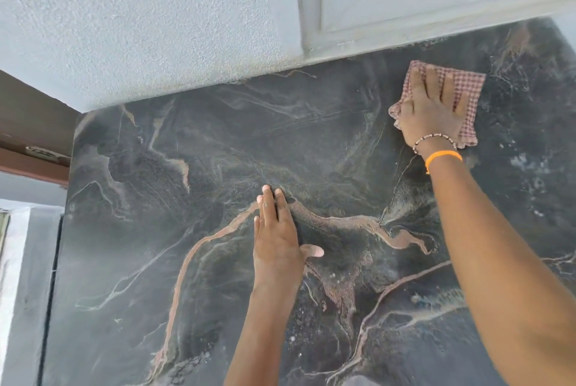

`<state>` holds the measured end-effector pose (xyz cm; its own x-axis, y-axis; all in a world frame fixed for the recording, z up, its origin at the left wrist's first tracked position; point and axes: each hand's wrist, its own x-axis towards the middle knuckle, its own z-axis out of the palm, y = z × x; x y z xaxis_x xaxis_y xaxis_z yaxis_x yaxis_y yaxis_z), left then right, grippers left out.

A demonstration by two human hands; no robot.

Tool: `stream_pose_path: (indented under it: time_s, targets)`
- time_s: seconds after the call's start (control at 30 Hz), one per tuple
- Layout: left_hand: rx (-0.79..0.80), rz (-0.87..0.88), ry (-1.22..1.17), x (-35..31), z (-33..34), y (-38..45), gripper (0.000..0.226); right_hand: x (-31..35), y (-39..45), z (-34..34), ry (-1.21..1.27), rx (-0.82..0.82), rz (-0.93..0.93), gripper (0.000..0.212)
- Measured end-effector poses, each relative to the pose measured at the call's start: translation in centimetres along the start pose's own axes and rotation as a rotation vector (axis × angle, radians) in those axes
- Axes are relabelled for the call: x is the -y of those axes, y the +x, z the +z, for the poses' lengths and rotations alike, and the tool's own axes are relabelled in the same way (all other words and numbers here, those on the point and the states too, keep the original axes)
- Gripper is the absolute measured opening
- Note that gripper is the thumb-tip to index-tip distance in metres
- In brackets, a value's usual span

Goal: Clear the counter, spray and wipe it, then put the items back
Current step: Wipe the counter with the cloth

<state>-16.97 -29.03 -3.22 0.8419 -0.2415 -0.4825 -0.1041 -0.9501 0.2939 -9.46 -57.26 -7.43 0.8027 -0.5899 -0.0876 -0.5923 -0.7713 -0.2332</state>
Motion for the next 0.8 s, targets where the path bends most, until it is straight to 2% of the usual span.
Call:
stream_pose_path:
  time_s: [0.07,0.13,0.37,0.47,0.53,0.67,0.8]
  targets:
    - [-0.011,0.005,0.019,0.0,0.1,0.2,0.118,1.7,-2.5,0.5,-0.015,0.026,-0.019,0.057]
    - [-0.022,0.016,0.005,0.2,0.1,0.1,0.117,4.7,-4.6,1.1,-0.037,0.059,-0.113,0.059]
    - [-0.203,-0.031,-0.148,3.3,0.6,-3.9,0.122,18.4,-11.6,4.1,-0.041,0.193,-0.596,0.060]
    - [-0.184,-0.083,-0.160,4.7,0.9,-6.1,0.120,20.1,-15.3,5.1,-0.097,0.244,-0.839,0.059]
    - [-0.144,-0.091,-0.148,5.2,1.2,-7.0,0.119,18.8,-16.7,5.2,-0.124,0.244,-0.919,0.059]
    - [-0.054,-0.033,-0.079,4.6,2.2,-8.2,0.118,12.8,-16.5,4.0,-0.128,0.207,-0.890,0.060]
    - [0.028,0.020,0.012,3.5,3.3,-8.9,0.118,4.8,-13.3,1.6,-0.119,0.154,-0.579,0.061]
